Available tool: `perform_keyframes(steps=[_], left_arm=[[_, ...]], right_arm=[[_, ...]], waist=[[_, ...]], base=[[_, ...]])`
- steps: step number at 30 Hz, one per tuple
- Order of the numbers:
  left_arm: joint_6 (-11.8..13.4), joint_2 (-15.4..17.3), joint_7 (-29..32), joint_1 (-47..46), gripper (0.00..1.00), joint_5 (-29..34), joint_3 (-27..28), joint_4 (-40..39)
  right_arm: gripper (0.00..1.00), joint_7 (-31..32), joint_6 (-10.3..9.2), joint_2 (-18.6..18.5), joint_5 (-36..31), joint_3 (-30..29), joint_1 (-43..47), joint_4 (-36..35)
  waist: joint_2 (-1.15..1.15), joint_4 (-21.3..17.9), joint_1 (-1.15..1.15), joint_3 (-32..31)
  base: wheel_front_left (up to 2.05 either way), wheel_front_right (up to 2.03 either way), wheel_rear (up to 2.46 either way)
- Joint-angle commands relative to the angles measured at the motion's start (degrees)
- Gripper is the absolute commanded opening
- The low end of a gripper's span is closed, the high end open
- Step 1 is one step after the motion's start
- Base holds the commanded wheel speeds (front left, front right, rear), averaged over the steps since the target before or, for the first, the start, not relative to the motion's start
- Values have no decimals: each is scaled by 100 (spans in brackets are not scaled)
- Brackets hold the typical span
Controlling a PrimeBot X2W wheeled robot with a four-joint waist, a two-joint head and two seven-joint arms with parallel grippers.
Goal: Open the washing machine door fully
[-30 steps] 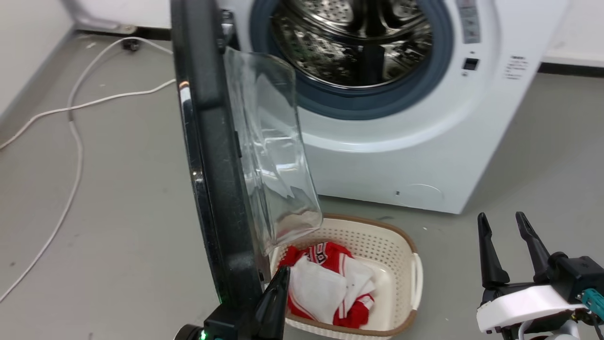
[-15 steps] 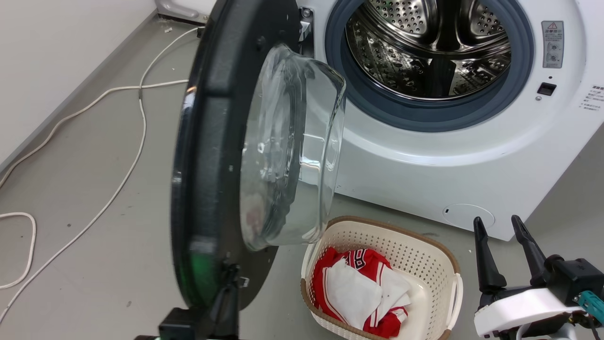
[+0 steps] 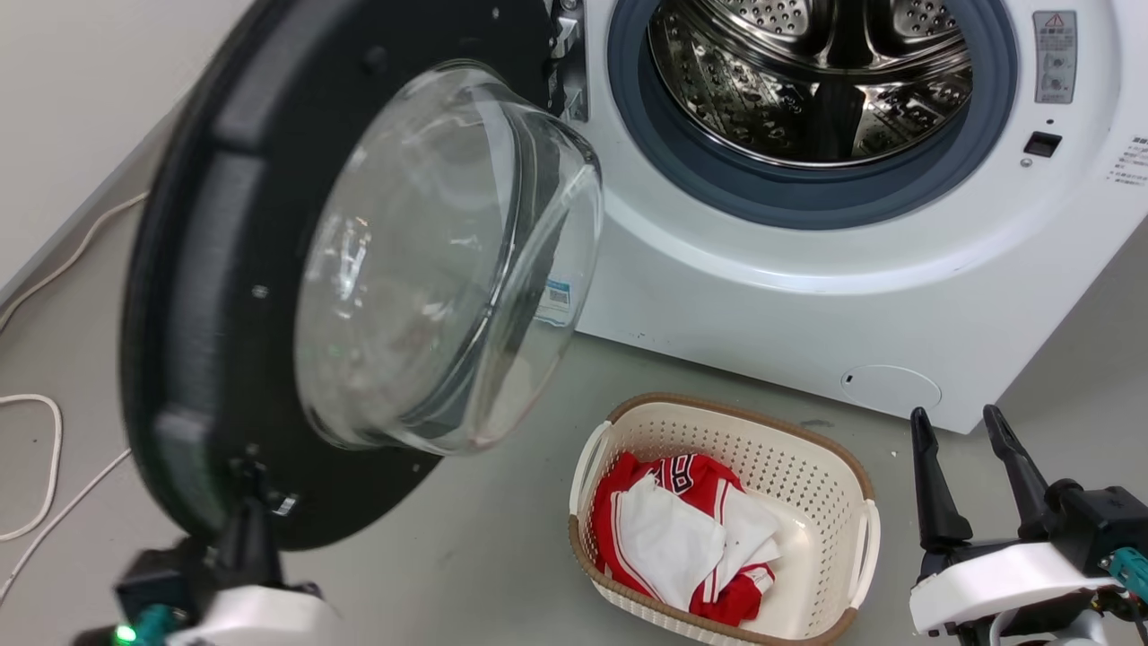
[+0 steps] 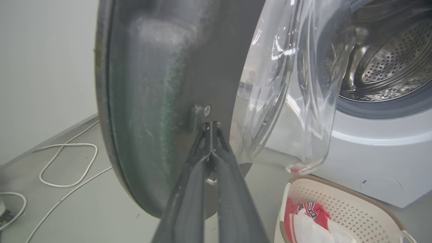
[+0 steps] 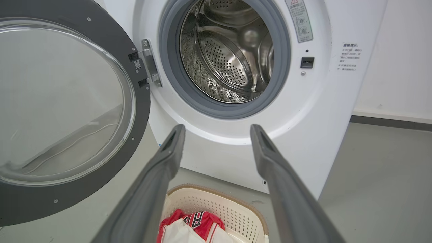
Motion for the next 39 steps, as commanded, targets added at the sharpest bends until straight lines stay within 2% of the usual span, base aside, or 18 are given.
perform_keyframes(steps=[1,15,29,34,39], left_arm=[[21,98,-72,-156,0,-24,161,-4],[-635,774,-602,-1220,0,-933,1461,1680],[-1243,1067,-737,-2113,0,-854,1829,3093],[-1291,964,-740,-1976,0,-613,2010,2987],[-1217,610,-734,-1467,0,-284,2175,2431]], right_arm=[[100,-4,-4,9,-28,-9,-92,-29],[100,126,-4,8,-181,-56,-326,-205],[100,179,-4,8,-238,-81,-488,-250],[100,138,-4,8,-193,-58,-456,-175],[100,49,-4,9,-117,-50,-369,-80]], waist=[[0,-14,-1,40],[0,-84,-1,549],[0,-180,-1,788],[0,-241,-1,684],[0,-327,-1,503]], base=[[0,0,0],[0,0,0],[0,0,0],[0,0,0],[0,0,0]])
